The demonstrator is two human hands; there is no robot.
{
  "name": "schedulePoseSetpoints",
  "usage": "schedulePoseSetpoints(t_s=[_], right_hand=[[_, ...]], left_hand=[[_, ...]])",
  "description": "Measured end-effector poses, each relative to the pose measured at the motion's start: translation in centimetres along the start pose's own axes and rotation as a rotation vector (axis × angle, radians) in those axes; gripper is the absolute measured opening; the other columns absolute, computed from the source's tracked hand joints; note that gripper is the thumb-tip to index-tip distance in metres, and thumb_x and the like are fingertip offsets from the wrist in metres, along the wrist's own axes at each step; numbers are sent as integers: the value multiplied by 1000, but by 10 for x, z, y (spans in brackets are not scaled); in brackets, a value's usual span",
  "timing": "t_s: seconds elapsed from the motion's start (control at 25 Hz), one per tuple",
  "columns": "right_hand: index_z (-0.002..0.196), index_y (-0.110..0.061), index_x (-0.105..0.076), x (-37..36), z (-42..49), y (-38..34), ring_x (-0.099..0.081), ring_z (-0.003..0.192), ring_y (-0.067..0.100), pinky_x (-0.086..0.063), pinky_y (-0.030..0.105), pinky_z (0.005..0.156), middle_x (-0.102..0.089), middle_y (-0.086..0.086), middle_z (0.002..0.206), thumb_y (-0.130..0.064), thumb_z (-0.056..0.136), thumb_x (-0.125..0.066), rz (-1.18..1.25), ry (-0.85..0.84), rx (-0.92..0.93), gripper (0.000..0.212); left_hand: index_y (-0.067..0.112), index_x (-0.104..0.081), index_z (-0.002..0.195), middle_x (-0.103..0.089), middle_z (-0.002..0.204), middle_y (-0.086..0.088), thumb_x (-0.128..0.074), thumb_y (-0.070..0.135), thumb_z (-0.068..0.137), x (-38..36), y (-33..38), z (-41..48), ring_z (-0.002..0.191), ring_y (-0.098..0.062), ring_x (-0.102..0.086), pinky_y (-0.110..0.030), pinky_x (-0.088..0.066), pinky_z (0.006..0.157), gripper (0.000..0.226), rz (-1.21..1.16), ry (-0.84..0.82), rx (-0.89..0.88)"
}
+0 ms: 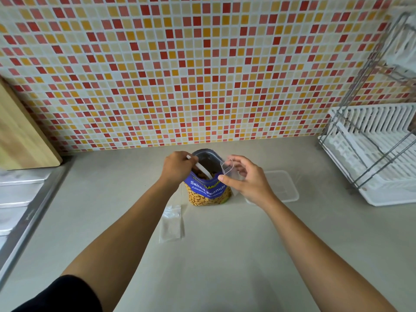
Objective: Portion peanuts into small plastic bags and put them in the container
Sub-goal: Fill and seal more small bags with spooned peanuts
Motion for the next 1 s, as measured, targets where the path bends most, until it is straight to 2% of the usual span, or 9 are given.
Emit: schedulePoseSetpoints(t_s=[0.12, 0.36, 0.48, 0.56, 0.68, 0.76, 1.0], right_hand=[[124, -18, -53, 0, -1, 0, -57, 104, 5, -43, 9, 83, -63, -11, 111, -31, 69, -80, -32, -2, 14, 63], [124, -16, -53, 4, 0, -2, -55, 109, 11, -36, -5, 71, -63, -5, 115, -26, 72, -79, -5, 63, 26, 58], [124, -18, -52, 4, 2, -6, -53, 112, 10, -38, -5, 69, -61, -2, 121, -27, 73, -78, -10, 76, 26, 58], [123, -21, -53, 5, 2, -10, -53, 110, 9, -41, -2, 70, -60, -2, 121, -29, 73, -78, -16, 95, 34, 56], [121, -22, -55, 7, 2, -14, -55, 101, 7, -44, 2, 69, -61, -4, 117, -33, 72, -78, -37, 135, 38, 56], [121, -21, -56, 7, 2, -17, -56, 97, 7, -45, 8, 69, -61, -4, 115, -35, 70, -79, -77, 157, 45, 57], [123, -20, -55, -2, 8, -27, -58, 96, 9, -51, 29, 81, -61, -6, 114, -43, 70, -76, -363, 116, 129, 62]], left_hand=[[8, -62, 103, -58, 82, -2, -51, 25, 95, 2, 3, -1, 69, -10, -52, -19, -42, 56, 22, -50, 10, 17], [7, -61, 106, -61, 95, -3, -53, 23, 94, 11, 5, 0, 87, -17, -55, -26, -45, 68, 22, -252, 49, 68], [9, -58, 102, -59, 83, 3, -51, 23, 96, 16, 6, -2, 77, -10, -54, -28, -40, 71, 17, -351, 35, 100], [11, -55, 101, -57, 80, 6, -50, 24, 96, 20, 6, -3, 77, -9, -52, -33, -35, 79, 15, -410, 26, 137], [12, -55, 99, -60, 80, 6, -50, 26, 96, 28, 2, -1, 97, -15, -52, -40, -31, 86, 15, -463, 26, 193], [14, -55, 99, -61, 81, 6, -51, 27, 96, 35, -4, 2, 103, -17, -53, -45, -30, 91, 14, -476, 41, 229], [15, -56, 102, -61, 83, 4, -50, 29, 96, 52, -12, 5, 101, -16, -59, -40, -33, 89, 16, -475, 82, 281]])
Point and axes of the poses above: each hand's wrist, its own z-axis towards the middle knuckle, its own x-axis out of the back of the hand, y = z × x, the point moved 2 cm from there along z, towards the middle knuckle
